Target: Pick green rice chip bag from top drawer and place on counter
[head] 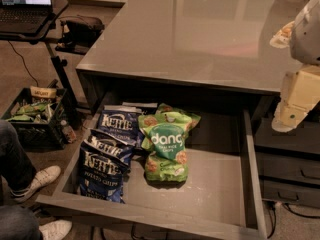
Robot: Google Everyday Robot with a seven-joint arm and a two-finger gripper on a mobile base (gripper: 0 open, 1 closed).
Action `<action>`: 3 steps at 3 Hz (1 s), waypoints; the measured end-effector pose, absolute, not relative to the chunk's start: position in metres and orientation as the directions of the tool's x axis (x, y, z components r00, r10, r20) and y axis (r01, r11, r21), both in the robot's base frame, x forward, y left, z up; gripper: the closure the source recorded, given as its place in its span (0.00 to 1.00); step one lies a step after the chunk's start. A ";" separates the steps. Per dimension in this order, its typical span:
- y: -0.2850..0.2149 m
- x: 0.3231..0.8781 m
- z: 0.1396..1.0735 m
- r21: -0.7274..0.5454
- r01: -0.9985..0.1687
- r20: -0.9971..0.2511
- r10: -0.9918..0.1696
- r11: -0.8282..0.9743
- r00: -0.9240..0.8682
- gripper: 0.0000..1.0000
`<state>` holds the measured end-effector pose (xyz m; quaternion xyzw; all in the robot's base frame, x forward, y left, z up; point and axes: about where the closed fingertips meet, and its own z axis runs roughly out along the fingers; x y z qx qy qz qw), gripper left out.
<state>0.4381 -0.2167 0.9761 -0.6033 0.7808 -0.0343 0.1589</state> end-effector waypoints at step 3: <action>-0.173 0.449 0.943 -0.209 -0.952 -0.208 -0.962 0.222 -0.178 0.00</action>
Offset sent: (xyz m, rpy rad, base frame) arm 0.0046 0.0220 -0.0204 0.0274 0.0414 0.0261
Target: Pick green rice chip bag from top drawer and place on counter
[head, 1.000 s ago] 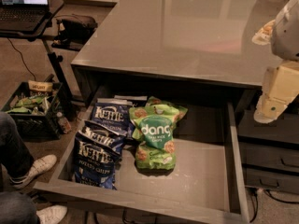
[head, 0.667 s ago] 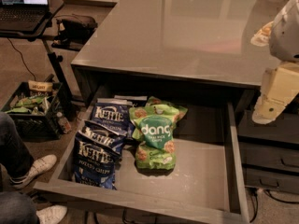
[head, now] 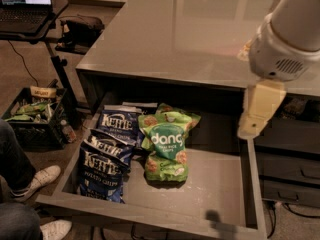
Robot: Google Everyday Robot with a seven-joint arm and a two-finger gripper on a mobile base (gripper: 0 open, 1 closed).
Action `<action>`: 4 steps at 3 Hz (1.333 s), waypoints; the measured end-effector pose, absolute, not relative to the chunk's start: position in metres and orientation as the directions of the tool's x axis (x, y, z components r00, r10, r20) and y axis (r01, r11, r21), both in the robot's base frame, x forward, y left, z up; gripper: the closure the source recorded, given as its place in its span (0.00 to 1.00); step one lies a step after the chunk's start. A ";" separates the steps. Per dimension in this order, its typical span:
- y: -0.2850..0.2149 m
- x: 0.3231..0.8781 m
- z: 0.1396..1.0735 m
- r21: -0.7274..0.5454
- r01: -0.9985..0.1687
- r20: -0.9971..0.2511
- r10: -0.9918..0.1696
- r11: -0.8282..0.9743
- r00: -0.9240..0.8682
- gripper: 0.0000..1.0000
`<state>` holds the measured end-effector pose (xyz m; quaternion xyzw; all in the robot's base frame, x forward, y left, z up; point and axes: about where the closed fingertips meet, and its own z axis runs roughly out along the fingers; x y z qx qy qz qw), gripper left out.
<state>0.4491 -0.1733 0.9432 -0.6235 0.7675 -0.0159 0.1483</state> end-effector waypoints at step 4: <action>-0.079 0.485 0.836 -0.125 -0.980 -0.228 -0.966 0.153 -0.122 0.00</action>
Offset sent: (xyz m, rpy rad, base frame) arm 0.0021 0.0309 -0.0371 0.0018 0.0708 0.0411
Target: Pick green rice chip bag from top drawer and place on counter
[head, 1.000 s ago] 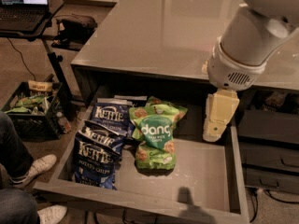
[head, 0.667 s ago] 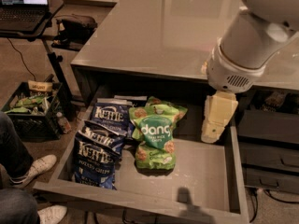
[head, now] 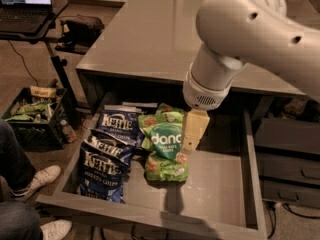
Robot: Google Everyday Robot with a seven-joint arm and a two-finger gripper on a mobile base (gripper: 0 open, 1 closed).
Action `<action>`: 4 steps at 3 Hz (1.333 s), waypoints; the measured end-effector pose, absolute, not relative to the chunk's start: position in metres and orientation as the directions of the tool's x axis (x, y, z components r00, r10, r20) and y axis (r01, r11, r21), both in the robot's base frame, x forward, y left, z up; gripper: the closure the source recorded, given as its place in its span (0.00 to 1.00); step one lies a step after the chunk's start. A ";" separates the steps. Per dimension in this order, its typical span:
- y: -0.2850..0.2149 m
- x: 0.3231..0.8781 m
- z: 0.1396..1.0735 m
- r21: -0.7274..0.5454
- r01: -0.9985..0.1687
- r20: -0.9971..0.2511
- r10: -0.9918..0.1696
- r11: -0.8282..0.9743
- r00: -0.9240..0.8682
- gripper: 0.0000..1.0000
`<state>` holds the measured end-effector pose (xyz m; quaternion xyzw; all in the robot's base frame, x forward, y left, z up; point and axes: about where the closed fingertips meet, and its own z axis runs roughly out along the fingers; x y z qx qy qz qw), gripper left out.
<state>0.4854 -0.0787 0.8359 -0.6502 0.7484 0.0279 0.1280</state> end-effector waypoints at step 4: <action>-0.049 0.549 0.736 -0.111 -0.990 -0.152 -0.986 0.092 -0.074 0.00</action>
Offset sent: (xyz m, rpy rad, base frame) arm 0.0620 0.0228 -0.0874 -0.0828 0.0041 0.0258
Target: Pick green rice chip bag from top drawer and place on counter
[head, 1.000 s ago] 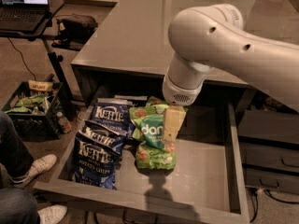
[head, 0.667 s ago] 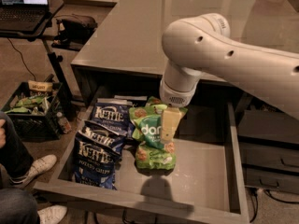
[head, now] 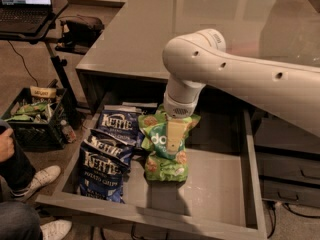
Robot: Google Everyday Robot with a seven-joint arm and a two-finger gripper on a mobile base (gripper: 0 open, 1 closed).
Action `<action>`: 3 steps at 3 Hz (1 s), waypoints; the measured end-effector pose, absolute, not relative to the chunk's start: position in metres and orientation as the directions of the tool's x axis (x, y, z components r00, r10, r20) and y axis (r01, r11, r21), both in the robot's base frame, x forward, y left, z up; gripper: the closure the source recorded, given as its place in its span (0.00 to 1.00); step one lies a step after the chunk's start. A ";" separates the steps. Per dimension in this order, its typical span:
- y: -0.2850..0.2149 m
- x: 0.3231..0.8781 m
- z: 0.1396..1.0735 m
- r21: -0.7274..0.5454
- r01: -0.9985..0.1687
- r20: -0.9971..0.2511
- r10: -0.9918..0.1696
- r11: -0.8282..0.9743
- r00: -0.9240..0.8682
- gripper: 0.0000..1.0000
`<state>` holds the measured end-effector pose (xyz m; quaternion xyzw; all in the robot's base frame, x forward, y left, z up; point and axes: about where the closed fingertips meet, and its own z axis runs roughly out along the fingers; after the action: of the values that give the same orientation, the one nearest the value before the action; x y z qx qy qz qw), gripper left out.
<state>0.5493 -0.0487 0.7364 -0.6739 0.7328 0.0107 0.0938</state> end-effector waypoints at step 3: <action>-0.023 0.559 0.684 -0.082 -0.997 -0.143 -0.990 0.005 0.006 0.18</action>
Offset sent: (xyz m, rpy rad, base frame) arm 0.0195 0.0281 -0.0535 -0.0026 0.0251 0.0866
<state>0.5594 -0.0229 0.6837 -0.7049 0.7045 0.0215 0.0798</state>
